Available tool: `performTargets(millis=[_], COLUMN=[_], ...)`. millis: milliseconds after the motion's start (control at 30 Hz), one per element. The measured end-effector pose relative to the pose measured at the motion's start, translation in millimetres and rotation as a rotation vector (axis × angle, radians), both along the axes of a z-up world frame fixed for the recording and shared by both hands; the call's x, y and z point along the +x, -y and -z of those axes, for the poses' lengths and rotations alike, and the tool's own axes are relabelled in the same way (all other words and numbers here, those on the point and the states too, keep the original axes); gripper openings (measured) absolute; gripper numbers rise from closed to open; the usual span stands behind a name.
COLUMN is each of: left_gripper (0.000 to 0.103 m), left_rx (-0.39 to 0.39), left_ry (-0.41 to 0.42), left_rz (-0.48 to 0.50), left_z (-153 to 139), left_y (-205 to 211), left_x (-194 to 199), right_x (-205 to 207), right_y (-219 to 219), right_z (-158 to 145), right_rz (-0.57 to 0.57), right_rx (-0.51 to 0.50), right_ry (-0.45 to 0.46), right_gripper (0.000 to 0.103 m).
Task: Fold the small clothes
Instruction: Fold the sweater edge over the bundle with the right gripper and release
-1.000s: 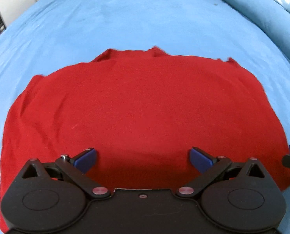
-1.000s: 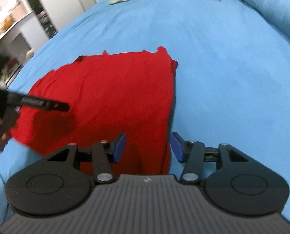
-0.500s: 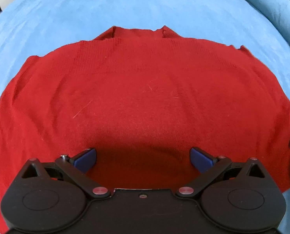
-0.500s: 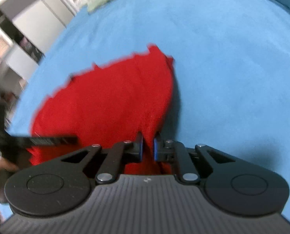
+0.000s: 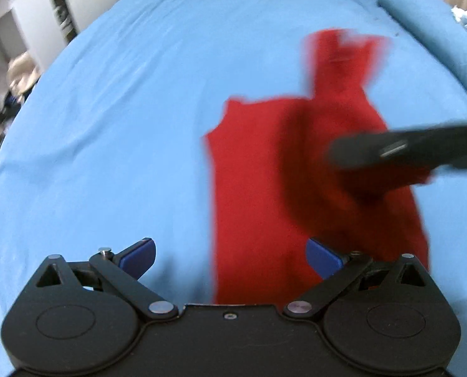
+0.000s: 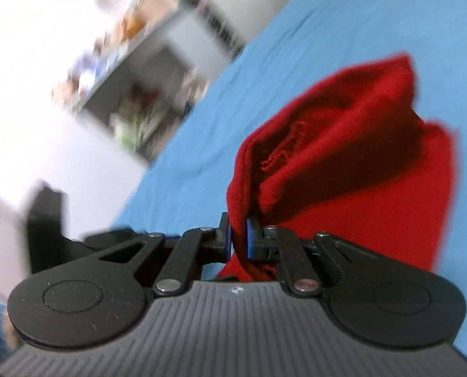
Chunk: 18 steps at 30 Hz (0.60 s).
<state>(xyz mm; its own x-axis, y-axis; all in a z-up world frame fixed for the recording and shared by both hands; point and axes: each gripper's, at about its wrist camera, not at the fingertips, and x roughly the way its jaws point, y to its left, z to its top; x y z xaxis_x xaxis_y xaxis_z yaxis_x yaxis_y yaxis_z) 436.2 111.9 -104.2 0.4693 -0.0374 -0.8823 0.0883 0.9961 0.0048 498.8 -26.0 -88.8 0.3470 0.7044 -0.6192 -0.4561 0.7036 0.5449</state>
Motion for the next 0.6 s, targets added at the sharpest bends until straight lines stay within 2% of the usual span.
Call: performTargets(millis=[33, 67, 100, 133, 200, 233, 300, 333, 367, 400, 433, 467, 500, 533, 600], left_gripper=[0.103, 0.103, 0.103, 0.103, 0.103, 0.103, 0.103, 0.103, 0.103, 0.103, 0.103, 0.103, 0.103, 0.103, 0.103], left_rx=[0.001, -0.001, -0.012, -0.03, -0.063, -0.078, -0.098, -0.112, -0.128, -0.146, -0.161, -0.178, -0.198, -0.216, -0.251], left_ry=[-0.02, -0.037, -0.051, -0.059, -0.061, -0.059, -0.044, -0.034, -0.026, -0.016, -0.006, 0.004, 0.012, 0.018, 0.023], left_rz=[-0.009, -0.018, -0.028, -0.033, -0.035, -0.028, -0.012, -0.004, 0.005, 0.011, 0.011, 0.007, 0.001, -0.006, -0.02], left_z=[9, 16, 23, 28, 33, 33, 31, 28, 25, 22, 18, 14, 10, 8, 6], left_y=[-11, -19, -26, -33, -38, -38, -39, -38, -38, -38, -39, -38, -38, -35, -36], left_x=[-7, -12, -18, -23, -30, -33, -33, -34, -33, -33, -35, -35, -35, -35, -37], right_x=[1, 1, 1, 1, -2, -4, -8, -11, -24, -24, -38, -38, -50, -73, -92], right_y=[-21, -49, -49, -57, -59, -58, -53, -48, -34, -34, -12, -12, 0, 17, 26], right_z=[18, 50, 50, 65, 62, 57, 49, 41, 18, 18, -3, -3, -11, -13, -2], right_rz=[-0.03, -0.038, -0.038, -0.013, -0.008, -0.015, -0.017, -0.014, 0.0, 0.0, 0.061, 0.061, 0.102, 0.159, 0.189], right_rx=[-0.045, -0.117, -0.117, -0.12, -0.111, -0.105, -0.097, -0.083, -0.068, -0.068, -0.12, -0.12, -0.165, -0.255, -0.353], right_ry=[-0.019, -0.063, -0.063, -0.081, -0.056, -0.047, -0.028, 0.005, 0.074, 0.074, 0.155, 0.155, 0.202, 0.245, 0.258], right_gripper=[0.024, 0.024, 0.024, 0.026, 0.035, 0.052, 0.071, 0.072, 0.073, 0.078, 0.085, 0.087, 0.089, 0.09, 0.09])
